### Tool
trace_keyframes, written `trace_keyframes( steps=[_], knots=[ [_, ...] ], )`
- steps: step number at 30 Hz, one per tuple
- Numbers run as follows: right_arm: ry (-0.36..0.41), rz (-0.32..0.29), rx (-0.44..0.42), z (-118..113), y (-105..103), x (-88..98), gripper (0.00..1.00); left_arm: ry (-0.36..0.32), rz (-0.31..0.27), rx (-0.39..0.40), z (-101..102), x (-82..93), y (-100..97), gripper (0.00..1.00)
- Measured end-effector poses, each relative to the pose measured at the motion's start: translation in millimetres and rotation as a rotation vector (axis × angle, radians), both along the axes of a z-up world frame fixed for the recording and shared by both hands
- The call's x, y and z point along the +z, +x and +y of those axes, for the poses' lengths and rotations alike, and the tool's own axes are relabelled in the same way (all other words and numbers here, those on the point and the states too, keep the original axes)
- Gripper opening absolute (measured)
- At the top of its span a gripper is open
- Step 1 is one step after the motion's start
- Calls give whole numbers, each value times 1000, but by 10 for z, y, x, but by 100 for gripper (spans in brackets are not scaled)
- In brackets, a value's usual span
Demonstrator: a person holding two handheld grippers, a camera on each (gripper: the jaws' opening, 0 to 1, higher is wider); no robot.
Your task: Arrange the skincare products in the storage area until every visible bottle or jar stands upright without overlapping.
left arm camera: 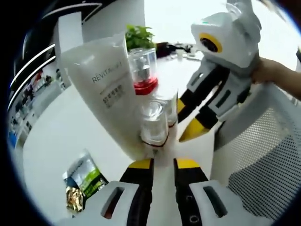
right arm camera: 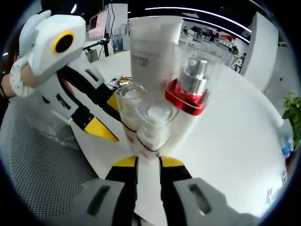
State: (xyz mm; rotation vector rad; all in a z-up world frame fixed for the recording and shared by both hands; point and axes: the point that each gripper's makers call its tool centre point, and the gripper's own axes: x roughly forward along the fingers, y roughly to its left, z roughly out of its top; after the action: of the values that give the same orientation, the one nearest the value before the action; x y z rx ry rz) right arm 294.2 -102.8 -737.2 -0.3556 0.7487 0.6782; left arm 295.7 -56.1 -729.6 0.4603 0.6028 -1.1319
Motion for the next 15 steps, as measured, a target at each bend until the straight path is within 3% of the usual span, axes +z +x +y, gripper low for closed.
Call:
trace_keyframes(
  steps=[7, 15],
  knots=[
    [19, -21, -9, -14, -66, 84, 22, 20, -8, 11, 176, 79, -4, 17],
    [85, -94, -46, -72, -106, 401, 33, -27, -52, 147, 570, 343, 27, 27]
  ],
)
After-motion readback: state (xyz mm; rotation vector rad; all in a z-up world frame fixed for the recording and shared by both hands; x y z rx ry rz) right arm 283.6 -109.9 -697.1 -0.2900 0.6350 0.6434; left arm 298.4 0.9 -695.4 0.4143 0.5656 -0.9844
